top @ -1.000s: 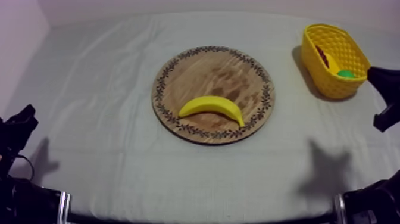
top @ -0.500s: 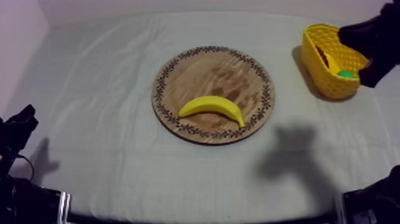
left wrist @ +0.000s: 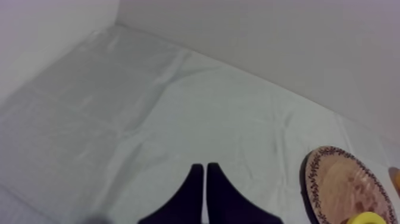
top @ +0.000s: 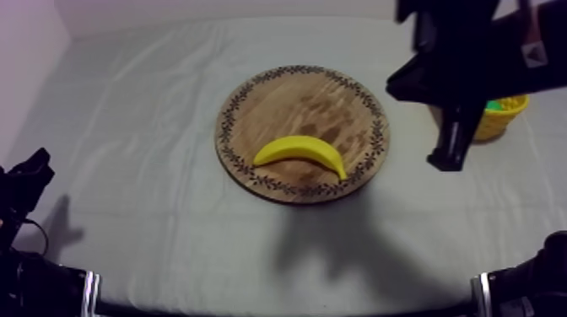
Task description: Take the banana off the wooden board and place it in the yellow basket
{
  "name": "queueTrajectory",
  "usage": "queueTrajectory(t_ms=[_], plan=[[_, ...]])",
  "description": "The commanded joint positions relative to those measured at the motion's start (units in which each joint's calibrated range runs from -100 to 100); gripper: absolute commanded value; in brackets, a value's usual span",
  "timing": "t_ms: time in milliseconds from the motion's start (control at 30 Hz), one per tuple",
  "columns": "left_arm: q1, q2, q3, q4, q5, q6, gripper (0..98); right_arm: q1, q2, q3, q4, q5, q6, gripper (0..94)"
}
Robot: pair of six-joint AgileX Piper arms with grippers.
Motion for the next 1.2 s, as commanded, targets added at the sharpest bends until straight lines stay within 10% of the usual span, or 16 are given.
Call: queueTrajectory(t_ms=[0, 500, 800, 1167], plan=[[0.0, 0.0, 0.0, 0.00, 0.0, 0.0, 0.1, 0.0, 4.7, -1.9, -0.4, 1.0, 1.1, 1.4], [0.0, 0.0, 0.0, 0.00, 0.0, 0.0, 0.1, 0.4, 17.6, -8.1, -0.2, 1.5, 1.5, 9.5], [0.0, 0.0, 0.0, 0.00, 0.0, 0.0, 0.1, 0.0, 16.8, -8.3, -1.9, 0.9, 2.6, 82.7], [0.0, 0.0, 0.0, 0.00, 0.0, 0.0, 0.1, 0.8, 16.3, -8.4, -3.7, -0.3, 3.7, 80.8]])
